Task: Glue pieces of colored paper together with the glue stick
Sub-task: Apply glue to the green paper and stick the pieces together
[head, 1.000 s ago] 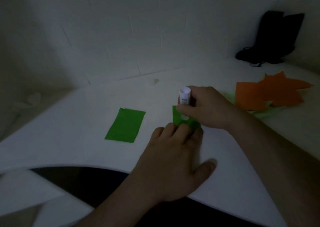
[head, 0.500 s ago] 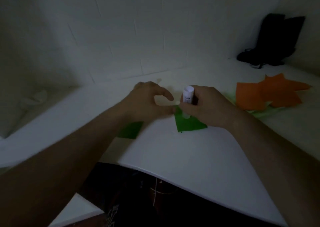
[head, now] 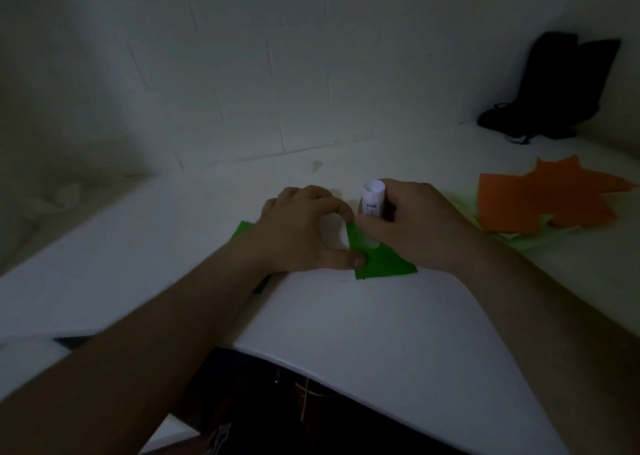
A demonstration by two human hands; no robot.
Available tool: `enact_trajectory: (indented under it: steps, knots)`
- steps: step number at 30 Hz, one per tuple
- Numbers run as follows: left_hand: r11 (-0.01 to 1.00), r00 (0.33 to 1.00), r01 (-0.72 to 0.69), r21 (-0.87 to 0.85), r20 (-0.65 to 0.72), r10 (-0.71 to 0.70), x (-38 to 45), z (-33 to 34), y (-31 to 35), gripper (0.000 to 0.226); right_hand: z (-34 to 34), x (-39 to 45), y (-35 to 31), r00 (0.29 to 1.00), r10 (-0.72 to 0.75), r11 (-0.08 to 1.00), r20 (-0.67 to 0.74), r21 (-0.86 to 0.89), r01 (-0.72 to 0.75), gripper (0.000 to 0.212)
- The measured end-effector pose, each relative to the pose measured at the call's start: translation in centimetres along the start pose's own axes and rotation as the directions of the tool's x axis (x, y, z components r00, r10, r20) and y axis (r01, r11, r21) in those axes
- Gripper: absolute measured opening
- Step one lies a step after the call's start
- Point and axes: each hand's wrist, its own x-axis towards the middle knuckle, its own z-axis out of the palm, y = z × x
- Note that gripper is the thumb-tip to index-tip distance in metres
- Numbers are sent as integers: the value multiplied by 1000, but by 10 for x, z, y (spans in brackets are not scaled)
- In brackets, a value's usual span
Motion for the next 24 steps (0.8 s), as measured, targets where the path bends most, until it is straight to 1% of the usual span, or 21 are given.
enact_trajectory:
  steps: [4,9,14,16,17,18,19,21,22,24]
  knots:
    - [1000,1000,-4,-2,-4,4,0,0,0,79,4,1,-4,999,-34,999,-3,5,34,19]
    - [1000,1000,3,7,-3,-3,0,2,-1,94,9,2,-10,999,-50,998,-10,38,50,25]
    - [999,1000,-24,35,5,24,2,3,-3,93,16,4,-17,998,-55,998,0,40,55,19]
    - [999,1000,-28,34,11,28,2,2,-5,96,14,5,-18,999,-35,995,1,88,35,14]
    - [999,1000,-26,28,8,26,2,2,-6,97,11,6,-18,999,1,989,-35,151,5,11]
    - [999,1000,-27,22,-4,27,3,3,-7,96,6,7,-17,993,47,977,-107,212,-24,10]
    - [999,999,-34,25,-31,34,4,5,-9,93,0,7,-16,976,91,966,-198,255,-38,10]
    - [999,996,-31,41,-82,34,6,8,-11,90,-13,9,-13,925,140,959,-352,282,-37,11]
    - [999,995,-19,41,-97,23,7,8,-11,90,-19,11,-12,910,146,960,-387,276,-37,13]
    - [999,995,1,39,-104,3,8,8,-11,92,-26,14,-9,920,135,973,-369,225,-52,15]
